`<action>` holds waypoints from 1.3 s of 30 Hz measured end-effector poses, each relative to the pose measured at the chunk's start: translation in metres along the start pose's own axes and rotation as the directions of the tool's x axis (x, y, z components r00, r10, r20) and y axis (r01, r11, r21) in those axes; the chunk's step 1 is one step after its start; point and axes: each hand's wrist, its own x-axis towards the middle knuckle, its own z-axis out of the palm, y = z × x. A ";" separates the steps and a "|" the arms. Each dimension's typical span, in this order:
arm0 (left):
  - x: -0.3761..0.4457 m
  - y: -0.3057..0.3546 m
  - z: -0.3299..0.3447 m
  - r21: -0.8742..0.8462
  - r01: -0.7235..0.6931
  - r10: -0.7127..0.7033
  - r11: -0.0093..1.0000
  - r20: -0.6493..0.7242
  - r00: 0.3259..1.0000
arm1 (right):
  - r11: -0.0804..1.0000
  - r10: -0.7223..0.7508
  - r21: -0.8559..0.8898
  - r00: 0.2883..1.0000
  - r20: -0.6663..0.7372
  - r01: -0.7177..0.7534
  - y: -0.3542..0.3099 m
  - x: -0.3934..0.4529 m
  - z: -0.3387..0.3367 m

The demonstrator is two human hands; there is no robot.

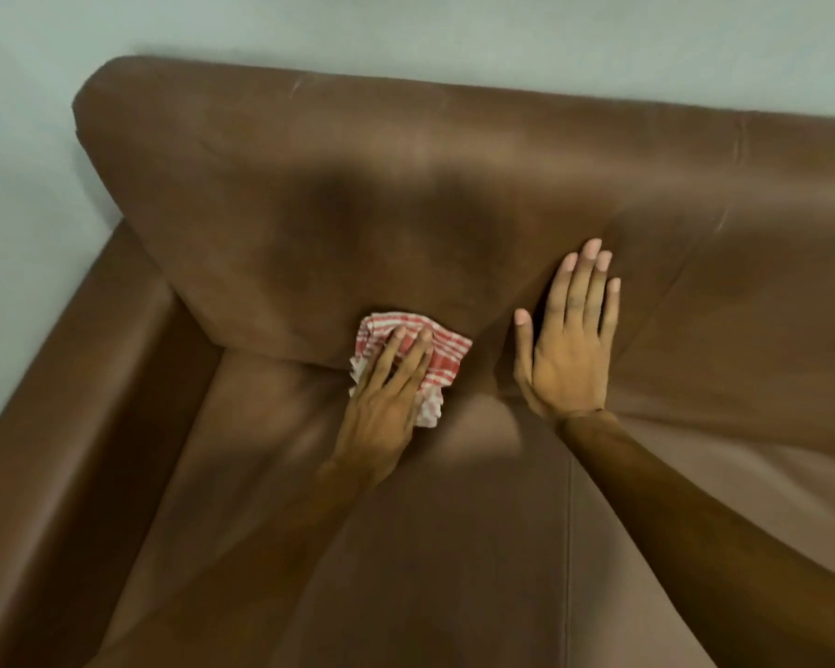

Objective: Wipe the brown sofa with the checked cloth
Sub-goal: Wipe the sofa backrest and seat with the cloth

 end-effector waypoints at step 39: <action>-0.067 0.440 0.218 0.047 -0.452 0.408 0.891 0.355 0.841 | 0.765 0.642 -0.312 0.631 0.436 -0.563 0.383 -0.452 -0.166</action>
